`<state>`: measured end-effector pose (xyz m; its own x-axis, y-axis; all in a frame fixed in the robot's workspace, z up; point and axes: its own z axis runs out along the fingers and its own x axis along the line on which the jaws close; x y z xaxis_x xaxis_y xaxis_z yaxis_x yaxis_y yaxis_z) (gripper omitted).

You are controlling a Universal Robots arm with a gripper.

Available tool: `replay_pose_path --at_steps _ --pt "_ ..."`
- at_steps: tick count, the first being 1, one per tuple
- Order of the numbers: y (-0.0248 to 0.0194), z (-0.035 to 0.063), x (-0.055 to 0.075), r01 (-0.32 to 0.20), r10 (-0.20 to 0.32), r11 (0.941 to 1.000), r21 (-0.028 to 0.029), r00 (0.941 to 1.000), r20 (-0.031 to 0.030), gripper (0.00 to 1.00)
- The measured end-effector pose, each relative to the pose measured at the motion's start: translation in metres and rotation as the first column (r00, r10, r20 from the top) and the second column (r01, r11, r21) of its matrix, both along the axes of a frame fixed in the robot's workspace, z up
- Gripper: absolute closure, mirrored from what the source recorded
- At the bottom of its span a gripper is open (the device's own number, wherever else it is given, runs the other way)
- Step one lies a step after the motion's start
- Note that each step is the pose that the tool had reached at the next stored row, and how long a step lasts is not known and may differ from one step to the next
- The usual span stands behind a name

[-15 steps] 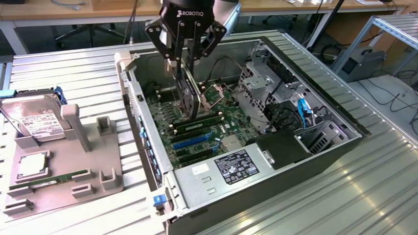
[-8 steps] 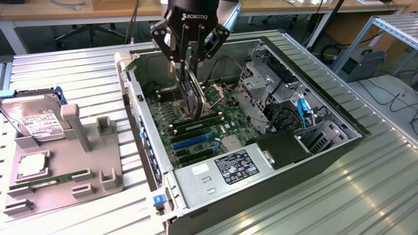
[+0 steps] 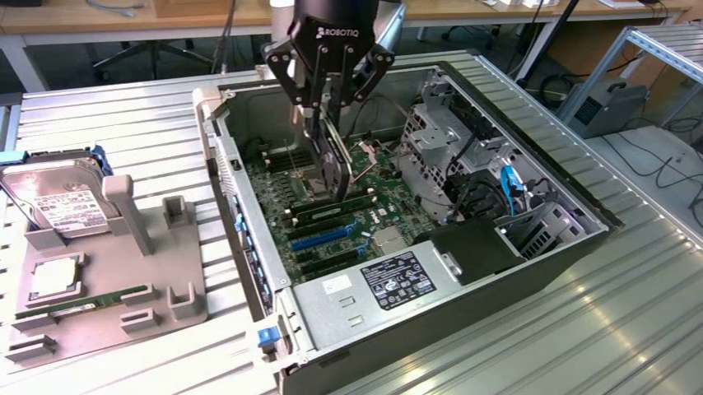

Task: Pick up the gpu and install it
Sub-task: 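Pick up the gpu and move the gpu toward the slot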

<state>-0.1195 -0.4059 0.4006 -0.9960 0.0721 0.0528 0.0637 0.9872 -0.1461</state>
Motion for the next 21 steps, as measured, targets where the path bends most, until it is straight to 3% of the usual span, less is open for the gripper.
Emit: replay_pose_path --at_steps 21 --pt "0.0 -0.0122 0.023 0.0 0.0 1.0 0.0 1.0 -0.008 0.73"
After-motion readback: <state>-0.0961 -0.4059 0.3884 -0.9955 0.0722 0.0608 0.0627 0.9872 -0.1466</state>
